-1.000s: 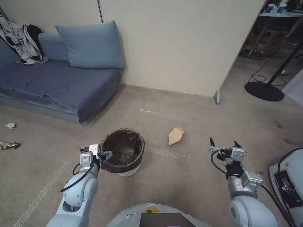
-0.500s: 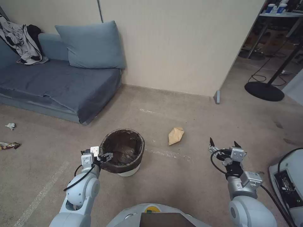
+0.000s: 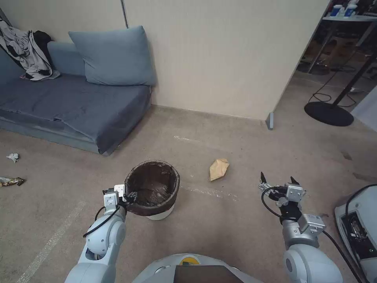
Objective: Pick up the trash bin, then pick up the garbage from the floor and place it into the trash bin.
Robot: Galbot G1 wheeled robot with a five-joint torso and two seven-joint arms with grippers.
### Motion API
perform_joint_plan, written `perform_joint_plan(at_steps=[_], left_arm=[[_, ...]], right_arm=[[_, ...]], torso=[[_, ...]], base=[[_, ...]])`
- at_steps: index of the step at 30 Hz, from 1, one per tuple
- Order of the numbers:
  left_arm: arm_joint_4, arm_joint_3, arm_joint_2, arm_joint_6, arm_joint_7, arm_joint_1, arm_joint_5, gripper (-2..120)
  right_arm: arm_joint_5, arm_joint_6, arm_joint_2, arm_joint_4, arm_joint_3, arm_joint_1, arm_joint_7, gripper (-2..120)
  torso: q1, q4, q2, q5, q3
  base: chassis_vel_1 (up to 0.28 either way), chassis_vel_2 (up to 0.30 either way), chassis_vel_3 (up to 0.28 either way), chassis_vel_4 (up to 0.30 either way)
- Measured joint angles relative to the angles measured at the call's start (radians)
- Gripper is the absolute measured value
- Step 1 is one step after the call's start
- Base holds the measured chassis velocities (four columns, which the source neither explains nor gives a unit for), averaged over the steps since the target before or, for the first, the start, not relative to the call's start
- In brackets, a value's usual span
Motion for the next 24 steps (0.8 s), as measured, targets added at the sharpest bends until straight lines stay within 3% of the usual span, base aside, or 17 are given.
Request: perform_joint_plan(at_steps=[4,11,20,24], left_arm=[[0.005,0.001,-0.003,0.0,-0.008,0.003,0.0,29],[-0.003,0.003,-0.004,-0.001,-0.013,0.007,0.0,10],[-0.028,0.006,-0.006,-0.001,-0.028,0.013,0.001,9],[-0.077,0.004,0.002,-0.015,-0.028,0.024,0.003,7]], right_arm=[[0.0,0.001,0.001,0.0,-0.005,0.0,0.0,100],[0.0,0.002,0.0,0.001,-0.01,0.0,0.0,100],[0.0,0.004,-0.001,0.004,-0.011,0.0,0.0,100],[0.009,-0.003,-0.004,0.019,-0.002,0.0,0.009,100]], torso=[[0.0,0.0,0.0,0.0,0.0],[0.0,-0.0002,0.0,-0.0003,0.0],[0.0,0.0,0.0,-0.0001,0.0],[0.0,0.0001,0.0,-0.0002,0.0]], base=[[0.0,0.0,0.0,0.0],[0.0,0.0,0.0,0.0],[0.0,0.0,0.0,0.0],[0.0,0.0,0.0,0.0]])
